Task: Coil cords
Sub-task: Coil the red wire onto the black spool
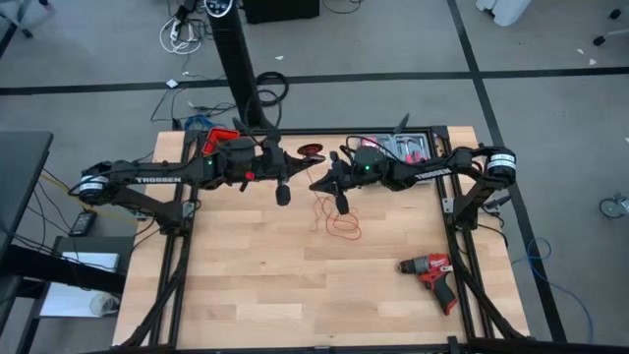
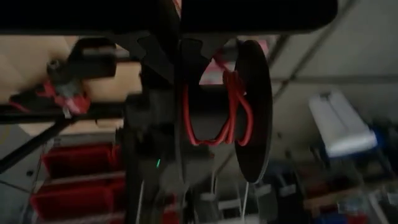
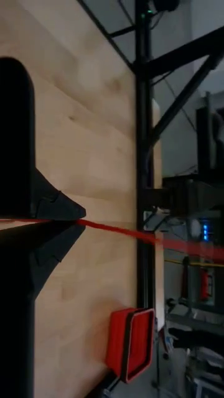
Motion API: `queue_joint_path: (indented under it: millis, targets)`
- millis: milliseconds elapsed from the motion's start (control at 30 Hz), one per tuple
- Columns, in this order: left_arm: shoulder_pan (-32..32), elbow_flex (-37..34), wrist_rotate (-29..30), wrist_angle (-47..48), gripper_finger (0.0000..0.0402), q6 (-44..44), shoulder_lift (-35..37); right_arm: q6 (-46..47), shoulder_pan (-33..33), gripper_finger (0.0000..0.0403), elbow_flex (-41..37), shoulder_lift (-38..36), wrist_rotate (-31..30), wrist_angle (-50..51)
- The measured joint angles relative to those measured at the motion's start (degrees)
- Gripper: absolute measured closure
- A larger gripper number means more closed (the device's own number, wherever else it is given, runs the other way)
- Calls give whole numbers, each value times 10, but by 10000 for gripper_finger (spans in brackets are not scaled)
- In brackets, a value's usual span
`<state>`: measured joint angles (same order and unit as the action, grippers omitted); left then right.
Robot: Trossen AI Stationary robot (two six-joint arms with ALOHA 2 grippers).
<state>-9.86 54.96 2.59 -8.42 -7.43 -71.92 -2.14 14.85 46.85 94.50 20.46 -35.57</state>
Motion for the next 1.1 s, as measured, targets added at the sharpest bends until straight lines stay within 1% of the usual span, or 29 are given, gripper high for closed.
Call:
queue_joint_path:
  millis: [233, 467, 933, 1100]
  targets:
    - [-14, 0, 0, 91, 400, 49, 0, -35, 0, 401, 0, -3, 2, 45]
    - [-18, 0, -13, 118, 400, 53, 0, -52, 7, 402, 0, -15, -2, 66]
    - [-18, 0, -17, 122, 400, 50, 0, -61, 16, 403, 0, -19, -6, 72]
    - [-18, 0, -40, 167, 400, 52, 0, -75, 27, 403, 0, -19, -11, 100]
